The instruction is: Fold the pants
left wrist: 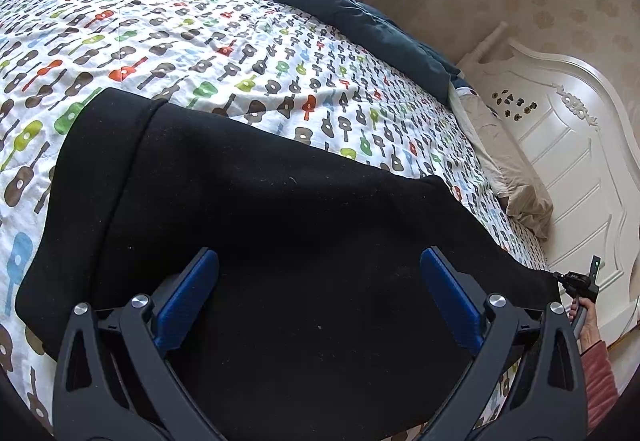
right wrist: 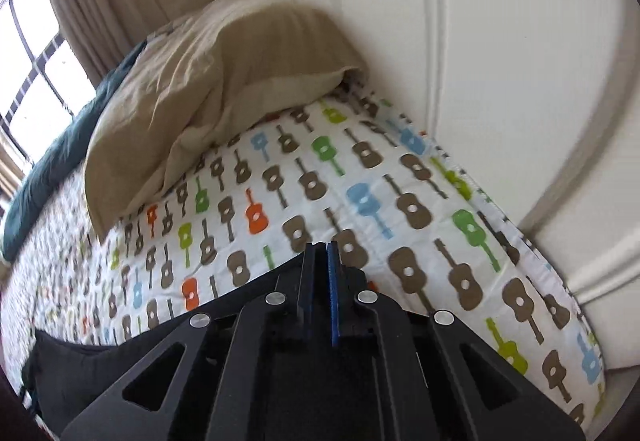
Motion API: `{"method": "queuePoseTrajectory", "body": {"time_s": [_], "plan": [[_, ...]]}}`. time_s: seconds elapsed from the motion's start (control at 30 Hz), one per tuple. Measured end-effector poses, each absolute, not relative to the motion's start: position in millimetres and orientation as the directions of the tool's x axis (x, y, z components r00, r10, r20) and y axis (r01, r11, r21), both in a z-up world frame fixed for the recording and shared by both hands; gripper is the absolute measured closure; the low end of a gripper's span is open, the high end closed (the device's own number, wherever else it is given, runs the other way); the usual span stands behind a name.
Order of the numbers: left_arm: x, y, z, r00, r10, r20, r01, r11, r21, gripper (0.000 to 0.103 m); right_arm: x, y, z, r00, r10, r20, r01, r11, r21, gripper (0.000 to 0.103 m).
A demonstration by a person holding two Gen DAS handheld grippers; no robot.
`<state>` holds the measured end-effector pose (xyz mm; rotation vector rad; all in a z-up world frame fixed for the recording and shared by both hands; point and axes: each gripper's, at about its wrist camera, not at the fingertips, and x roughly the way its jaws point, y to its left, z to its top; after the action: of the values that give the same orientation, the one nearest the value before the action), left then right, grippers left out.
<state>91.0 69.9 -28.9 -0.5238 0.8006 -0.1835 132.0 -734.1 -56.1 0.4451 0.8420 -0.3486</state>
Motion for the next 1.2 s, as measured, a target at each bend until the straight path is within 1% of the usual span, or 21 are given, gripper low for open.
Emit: {"method": "queuePoseTrajectory", "body": {"time_s": [0.1,0.13,0.17,0.2,0.27,0.33,0.4,0.43,0.47,0.5,0.53,0.67,0.73,0.87,0.93,1.0,1.2], "plan": [[92,70,-29,0.69,-0.345,-0.636,-0.038,0.861,-0.508,0.003,125,-747,-66,0.628,-0.11,-0.77,0.498,0.817,0.289,0.099],[91,70,-29,0.691,-0.343,-0.637,-0.037,0.862,-0.505,0.003,124,-750,-71,0.62,-0.11,-0.777,0.512,0.807,0.295,0.101],[92,69,-30,0.692,-0.337,-0.639,-0.036,0.867,-0.497,0.003,125,-753,-78,0.57,-0.158,-0.807,0.55,0.802,0.231,0.103],[92,68,-30,0.692,-0.334,-0.64,-0.035,0.87,-0.492,0.003,124,-755,-82,0.562,-0.146,-0.814,0.547,0.804,0.233,0.103],[92,67,-29,0.691,-0.327,-0.644,-0.031,0.877,-0.479,0.003,113,-762,-81,0.595,-0.09,-0.798,0.539,0.782,0.313,0.103],[92,66,-29,0.691,-0.325,-0.646,-0.029,0.881,-0.473,0.003,98,-766,-71,0.645,-0.056,-0.762,0.521,0.762,0.385,0.103],[92,66,-29,0.69,-0.325,-0.647,-0.025,0.882,-0.471,0.003,80,-770,-63,0.692,0.013,-0.722,0.478,0.741,0.472,0.1],[91,66,-29,0.69,-0.329,-0.645,-0.024,0.88,-0.474,0.003,69,-771,-61,0.701,0.037,-0.713,0.468,0.73,0.498,0.085],[91,69,-29,0.691,-0.337,-0.639,-0.021,0.875,-0.484,0.003,61,-770,-60,0.702,0.042,-0.711,0.468,0.725,0.505,0.063],[90,69,-29,0.692,-0.342,-0.635,-0.019,0.871,-0.49,0.003,49,-768,-58,0.71,0.041,-0.703,0.468,0.717,0.516,0.055],[90,70,-29,0.693,-0.35,-0.631,-0.017,0.867,-0.498,0.003,37,-765,-57,0.72,0.039,-0.693,0.469,0.709,0.527,0.049],[88,73,-29,0.695,-0.368,-0.617,-0.014,0.852,-0.523,0.003,0,-753,-65,0.757,0.064,-0.651,0.474,0.633,0.613,0.049],[87,73,-29,0.695,-0.366,-0.619,-0.013,0.854,-0.519,0.003,-9,-748,-71,0.765,0.055,-0.642,0.489,0.6,0.634,0.049],[87,74,-28,0.692,-0.374,-0.617,-0.01,0.85,-0.527,0.003,-7,-744,-94,0.778,0.069,-0.625,0.509,0.513,0.691,0.045],[86,74,-27,0.689,-0.385,-0.615,-0.01,0.842,-0.539,0.003,-1,-747,-98,0.795,0.072,-0.602,0.502,0.478,0.72,0.043],[86,77,-27,0.683,-0.4,-0.611,-0.011,0.831,-0.556,0.003,1,-747,-99,0.806,0.066,-0.588,0.497,0.464,0.733,0.043],[81,82,-26,0.673,-0.429,-0.602,0.002,0.815,-0.579,0.003,-14,-737,-93,0.785,-0.009,-0.619,0.564,0.424,0.709,0.043]]}}
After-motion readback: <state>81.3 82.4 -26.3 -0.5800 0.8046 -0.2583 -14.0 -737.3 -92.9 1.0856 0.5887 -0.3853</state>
